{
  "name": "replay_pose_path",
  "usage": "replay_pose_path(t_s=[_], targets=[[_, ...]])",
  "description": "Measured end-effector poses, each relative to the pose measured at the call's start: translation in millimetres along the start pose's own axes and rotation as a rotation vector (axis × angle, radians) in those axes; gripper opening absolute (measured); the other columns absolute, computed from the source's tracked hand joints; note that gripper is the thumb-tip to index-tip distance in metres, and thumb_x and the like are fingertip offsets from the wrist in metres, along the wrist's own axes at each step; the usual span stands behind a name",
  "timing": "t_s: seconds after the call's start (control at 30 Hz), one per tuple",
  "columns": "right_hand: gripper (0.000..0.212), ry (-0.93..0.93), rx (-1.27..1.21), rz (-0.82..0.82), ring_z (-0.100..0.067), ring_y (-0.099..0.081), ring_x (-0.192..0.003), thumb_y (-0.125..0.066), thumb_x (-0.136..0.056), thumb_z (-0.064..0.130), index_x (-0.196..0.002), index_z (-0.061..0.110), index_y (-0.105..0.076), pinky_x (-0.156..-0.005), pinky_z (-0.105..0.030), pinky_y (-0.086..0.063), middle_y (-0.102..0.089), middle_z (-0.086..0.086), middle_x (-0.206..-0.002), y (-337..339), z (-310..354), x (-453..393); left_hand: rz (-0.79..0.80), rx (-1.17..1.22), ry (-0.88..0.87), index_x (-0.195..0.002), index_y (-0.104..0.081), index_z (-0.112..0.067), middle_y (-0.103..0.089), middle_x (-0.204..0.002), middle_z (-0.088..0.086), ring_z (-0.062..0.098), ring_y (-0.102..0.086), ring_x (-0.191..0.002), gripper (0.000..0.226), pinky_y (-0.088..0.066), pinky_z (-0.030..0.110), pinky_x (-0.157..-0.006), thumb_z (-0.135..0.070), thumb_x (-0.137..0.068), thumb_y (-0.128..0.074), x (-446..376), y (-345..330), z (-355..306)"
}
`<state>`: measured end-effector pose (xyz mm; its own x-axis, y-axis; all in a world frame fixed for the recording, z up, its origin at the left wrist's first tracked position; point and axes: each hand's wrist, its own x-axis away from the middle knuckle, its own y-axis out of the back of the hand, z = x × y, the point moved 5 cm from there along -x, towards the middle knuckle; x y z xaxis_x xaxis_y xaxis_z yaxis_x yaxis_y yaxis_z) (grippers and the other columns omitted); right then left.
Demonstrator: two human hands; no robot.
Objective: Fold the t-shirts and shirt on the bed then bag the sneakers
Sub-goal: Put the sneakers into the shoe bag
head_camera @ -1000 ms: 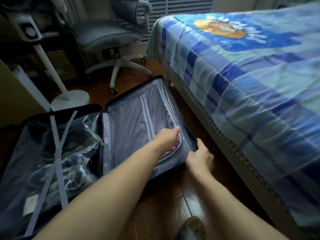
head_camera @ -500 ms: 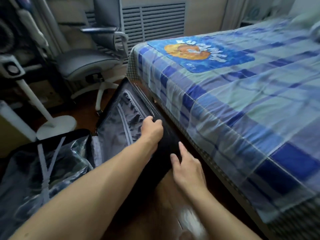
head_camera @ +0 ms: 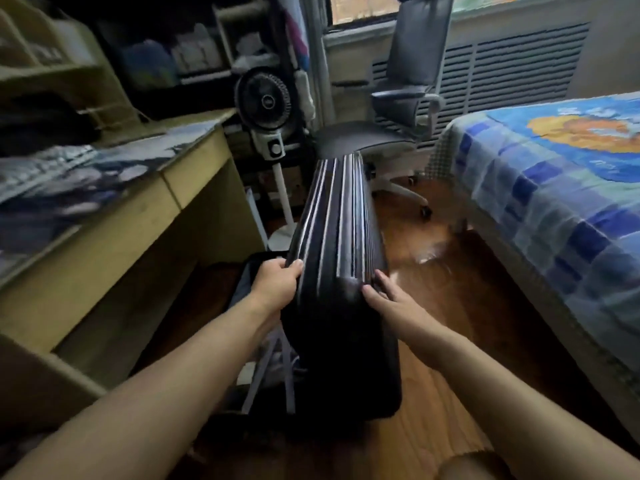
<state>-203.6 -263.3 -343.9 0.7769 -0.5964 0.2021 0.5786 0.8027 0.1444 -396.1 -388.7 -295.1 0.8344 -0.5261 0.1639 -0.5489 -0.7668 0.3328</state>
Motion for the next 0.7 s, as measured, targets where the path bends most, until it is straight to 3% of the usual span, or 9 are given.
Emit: replay_pose_path(t_s=[0.1,0.17,0.27,0.37,0.47,0.53,0.6,0.7], targets=[[0.072,-0.156,0.272,-0.043,-0.021,-0.019,-0.153,-0.045,-0.102,0.053,-0.161,0.02,-0.019,-0.125,-0.041,-0.018,-0.021,-0.003,-0.166,-31.1,-19.7,-31.3,-0.111,-0.026,0.071,-0.078,-0.061,-0.01,-0.063,-0.077,0.008,0.024,-0.061,-0.074,0.032,-0.048,0.034,-0.068,-0.031,-0.102,-0.057,-2.5,51.5,40.1],[0.077,-0.271,0.449,0.023,-0.027,-0.015,-0.154,-0.04,-0.102,0.059,-0.162,0.02,-0.012,-0.125,-0.043,-0.016,-0.015,-0.009,-0.168,-52.7,-40.5,-49.6,-0.189,-0.018,0.117,-0.085,-0.063,-0.008,-0.059,-0.081,0.01,0.023,-0.057,-0.075,0.027,-0.042,0.032,-0.066,-0.026,-0.103,-0.053,-17.3,79.8,72.5],[0.083,-0.276,0.487,0.145,-0.024,-0.006,-0.156,-0.031,-0.098,0.07,-0.162,0.024,-0.005,-0.125,-0.047,-0.011,-0.008,-0.005,-0.169,-98.9,-54.0,-73.3,-0.33,0.034,0.244,-0.107,-0.067,-0.001,-0.065,-0.105,0.013,0.03,-0.06,-0.095,0.023,-0.047,0.036,-0.079,-0.017,-0.103,-0.051,-38.9,127.4,94.4],[0.078,-0.154,0.621,0.094,-0.029,-0.006,-0.156,-0.028,-0.096,0.073,-0.161,0.035,-0.009,-0.124,-0.046,-0.01,-0.007,-0.003,-0.169,-148.1,-52.2,-86.9,-0.492,0.12,0.37,-0.14,-0.05,0.003,-0.057,-0.136,0.014,0.034,-0.058,-0.118,0.043,-0.044,0.035,-0.088,-0.018,-0.102,-0.054,-57.5,183.8,116.8],[0.076,0.038,0.77,0.236,-0.022,-0.015,-0.154,-0.033,-0.096,0.068,-0.161,0.033,-0.016,-0.121,-0.034,-0.014,-0.015,0.001,-0.168,-182.9,-47.7,-79.2,-0.578,-0.05,0.425,-0.147,-0.046,-0.004,-0.048,-0.148,0.018,0.038,-0.051,-0.13,0.051,-0.042,0.043,-0.105,-0.033,-0.105,-0.046,-61.9,216.4,149.3],[0.063,0.103,0.735,0.272,-0.016,-0.023,-0.152,-0.043,-0.104,0.048,-0.16,0.028,-0.023,-0.119,-0.028,-0.019,-0.026,0.004,-0.165,-185.5,-53.0,-74.1,-0.551,-0.345,0.371,-0.148,-0.046,-0.016,-0.04,-0.152,0.013,0.037,-0.044,-0.134,0.051,-0.035,0.051,-0.113,-0.043,-0.106,-0.035,-54.2,210.7,165.6],[0.058,0.152,0.818,0.043,-0.018,-0.019,-0.153,-0.045,-0.106,0.038,-0.159,0.024,-0.027,-0.123,-0.032,-0.014,-0.025,0.001,-0.166,-167.6,-64.1,-79.2,-0.382,-0.513,0.304,-0.153,-0.039,-0.025,-0.028,-0.158,0.008,0.035,-0.034,-0.14,0.052,-0.029,0.054,-0.117,-0.047,-0.106,-0.034,-48.0,182.4,182.3],[0.071,-0.136,0.848,-0.164,-0.029,-0.011,-0.154,-0.042,-0.102,0.05,-0.161,0.02,-0.015,-0.125,-0.045,-0.013,-0.014,-0.011,-0.168,-128.2,-105.0,-88.1,-0.147,-0.639,0.389,-0.161,-0.013,-0.029,0.003,-0.168,0.005,0.037,-0.009,-0.152,0.063,-0.019,0.055,-0.122,-0.049,-0.106,-0.035,-44.3,149.0,217.5]])
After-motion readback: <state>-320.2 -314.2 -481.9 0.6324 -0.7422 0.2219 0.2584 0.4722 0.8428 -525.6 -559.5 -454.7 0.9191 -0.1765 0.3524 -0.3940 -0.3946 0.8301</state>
